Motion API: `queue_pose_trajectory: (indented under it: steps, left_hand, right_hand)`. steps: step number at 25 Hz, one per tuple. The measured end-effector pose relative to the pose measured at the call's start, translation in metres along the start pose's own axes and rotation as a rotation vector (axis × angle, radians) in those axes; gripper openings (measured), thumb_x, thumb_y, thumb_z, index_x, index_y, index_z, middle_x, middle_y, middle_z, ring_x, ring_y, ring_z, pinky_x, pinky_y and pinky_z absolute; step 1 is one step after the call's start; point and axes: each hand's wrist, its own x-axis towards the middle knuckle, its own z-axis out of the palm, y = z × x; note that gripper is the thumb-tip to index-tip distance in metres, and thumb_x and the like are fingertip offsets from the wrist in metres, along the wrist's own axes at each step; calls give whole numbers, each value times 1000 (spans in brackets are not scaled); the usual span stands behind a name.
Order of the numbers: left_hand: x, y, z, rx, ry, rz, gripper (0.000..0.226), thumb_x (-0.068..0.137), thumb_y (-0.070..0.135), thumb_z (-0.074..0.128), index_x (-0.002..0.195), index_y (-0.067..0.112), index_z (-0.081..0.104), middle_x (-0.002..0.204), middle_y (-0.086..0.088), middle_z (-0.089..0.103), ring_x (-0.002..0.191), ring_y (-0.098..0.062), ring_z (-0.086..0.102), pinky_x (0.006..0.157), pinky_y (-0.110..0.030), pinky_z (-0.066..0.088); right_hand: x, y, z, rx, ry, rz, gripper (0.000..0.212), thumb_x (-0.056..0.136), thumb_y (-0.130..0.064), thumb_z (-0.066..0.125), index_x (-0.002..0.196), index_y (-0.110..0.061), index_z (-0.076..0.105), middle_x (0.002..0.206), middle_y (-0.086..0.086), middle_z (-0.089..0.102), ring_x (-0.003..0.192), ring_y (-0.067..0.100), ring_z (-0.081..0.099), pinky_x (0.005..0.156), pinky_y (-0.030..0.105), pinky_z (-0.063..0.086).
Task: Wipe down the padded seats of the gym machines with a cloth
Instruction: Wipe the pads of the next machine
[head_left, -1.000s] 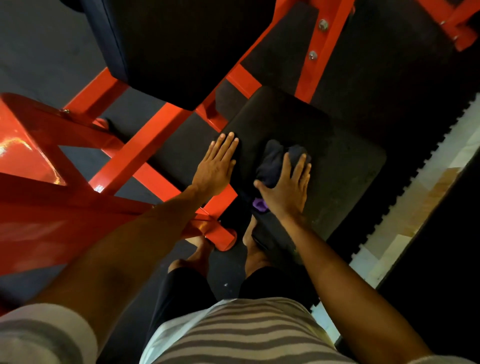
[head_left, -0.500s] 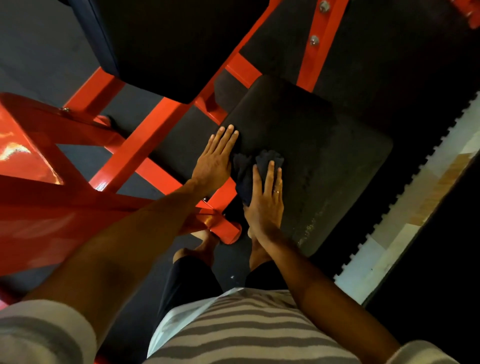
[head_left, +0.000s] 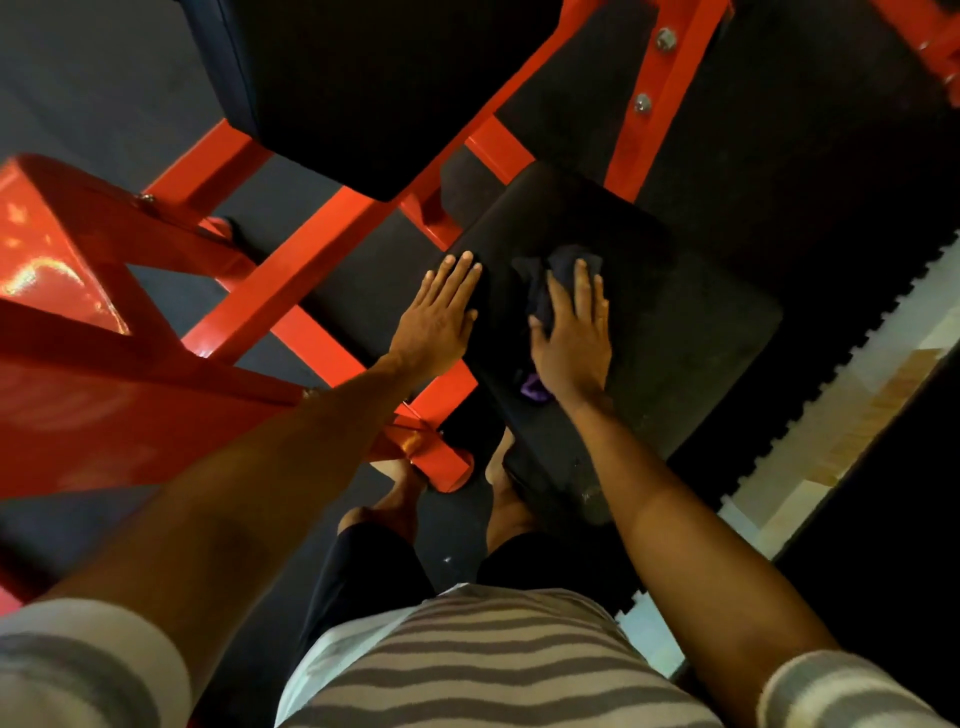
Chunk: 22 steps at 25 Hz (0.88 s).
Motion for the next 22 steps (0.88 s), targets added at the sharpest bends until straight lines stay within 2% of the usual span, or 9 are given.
queue_pose_trajectory:
  steps: [2, 5, 8, 11, 13, 16, 19, 22]
  left_hand:
    - [-4, 5, 4, -13, 10, -29, 62, 104, 25, 43, 160, 8, 22, 168, -9, 16, 156, -30, 10, 127, -46, 10]
    - [-9, 15, 5, -15, 31, -71, 65, 100, 27, 39, 159, 6, 23, 168, -13, 18, 156, -31, 10, 127, -48, 13]
    - [-15, 28, 9, -8, 74, -58, 70, 92, 26, 35, 156, 0, 30, 164, -20, 25, 154, -34, 19, 125, -50, 20]
    - [-14, 40, 17, -2, 164, -114, 63, 94, 21, 41, 153, -1, 36, 162, -20, 31, 151, -36, 26, 123, -51, 25]
    - [-9, 45, 22, 24, 199, -129, 60, 97, 21, 44, 153, 1, 38, 162, -17, 32, 151, -36, 28, 123, -50, 24]
    - [5, 57, 27, 37, 178, -102, 59, 101, 26, 44, 155, 3, 34, 164, -15, 28, 153, -33, 23, 126, -49, 17]
    - [12, 67, 33, 49, 163, -100, 60, 101, 27, 41, 156, 2, 32, 165, -16, 26, 153, -33, 21, 126, -49, 14]
    - [17, 74, 35, 43, 161, -109, 65, 94, 21, 39, 154, -1, 33, 164, -19, 26, 153, -35, 21, 126, -51, 14]
  right_hand:
    - [-27, 13, -2, -11, 14, 72, 60, 96, -35, 61, 153, -22, 43, 171, 6, 13, 157, 34, 10, 126, 49, 18]
    - [-65, -11, 9, -11, -21, 110, 64, 92, -30, 67, 151, -22, 46, 170, 7, 15, 157, 35, 10, 125, 53, 18]
    - [-44, -33, 11, 32, -73, -33, 72, 88, -24, 70, 154, -26, 42, 169, 8, 17, 156, 36, 12, 125, 52, 18]
    - [13, -11, -1, -9, -70, -126, 73, 85, -22, 68, 154, -28, 43, 168, 8, 22, 155, 37, 18, 124, 52, 20]
    - [27, 19, -13, -43, -41, -54, 69, 88, -22, 65, 153, -28, 44, 169, 7, 20, 155, 36, 18, 124, 52, 21]
    - [-4, 58, -23, -28, 19, 85, 57, 95, -25, 61, 151, -25, 47, 170, 3, 15, 156, 33, 14, 126, 50, 18]
    - [-50, 45, -13, 0, 4, 188, 57, 92, -27, 64, 147, -22, 52, 170, 4, 16, 156, 34, 12, 126, 52, 16]
    - [-40, 22, -7, 39, -48, 49, 59, 89, -31, 64, 147, -25, 52, 169, 6, 19, 156, 35, 12, 126, 52, 15]
